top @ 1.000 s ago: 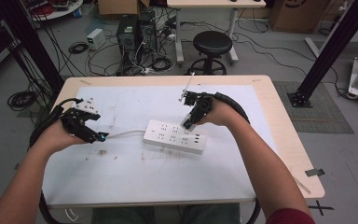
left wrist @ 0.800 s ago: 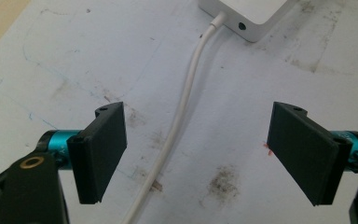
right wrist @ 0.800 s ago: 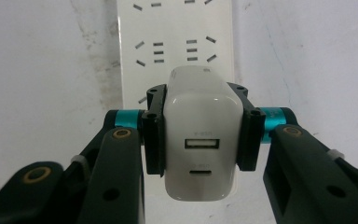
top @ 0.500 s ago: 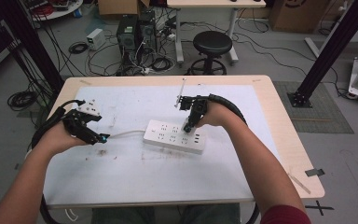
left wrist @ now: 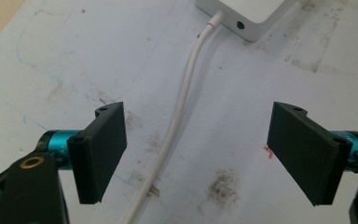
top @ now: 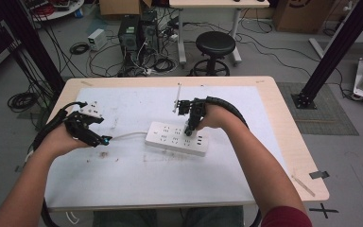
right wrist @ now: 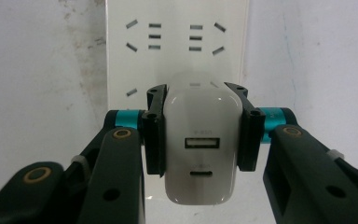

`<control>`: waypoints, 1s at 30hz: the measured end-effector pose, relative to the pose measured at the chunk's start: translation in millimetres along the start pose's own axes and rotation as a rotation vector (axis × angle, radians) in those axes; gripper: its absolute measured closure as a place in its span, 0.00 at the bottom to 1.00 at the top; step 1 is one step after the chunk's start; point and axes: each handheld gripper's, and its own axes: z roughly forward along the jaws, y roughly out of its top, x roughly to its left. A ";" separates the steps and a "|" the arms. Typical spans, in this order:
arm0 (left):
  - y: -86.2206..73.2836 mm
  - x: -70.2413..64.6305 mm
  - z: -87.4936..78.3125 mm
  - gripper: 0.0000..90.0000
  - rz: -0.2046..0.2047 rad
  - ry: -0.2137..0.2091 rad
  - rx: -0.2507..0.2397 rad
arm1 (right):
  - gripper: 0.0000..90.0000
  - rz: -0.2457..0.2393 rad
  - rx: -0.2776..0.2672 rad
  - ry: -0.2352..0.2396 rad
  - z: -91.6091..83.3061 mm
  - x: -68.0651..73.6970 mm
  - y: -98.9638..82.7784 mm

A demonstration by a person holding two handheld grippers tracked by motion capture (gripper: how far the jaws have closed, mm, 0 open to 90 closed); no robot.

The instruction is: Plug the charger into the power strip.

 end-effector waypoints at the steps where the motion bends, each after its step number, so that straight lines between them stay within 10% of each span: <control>1: 0.0 0.0 0.0 0.22 0.000 0.000 0.000 | 0.71 0.000 0.000 0.000 0.0 0.0 0.0; 30: 4.1 -4.4 6.9 0.22 0.004 -0.003 0.006 | 0.71 0.007 0.047 -0.063 12.4 9.7 9.6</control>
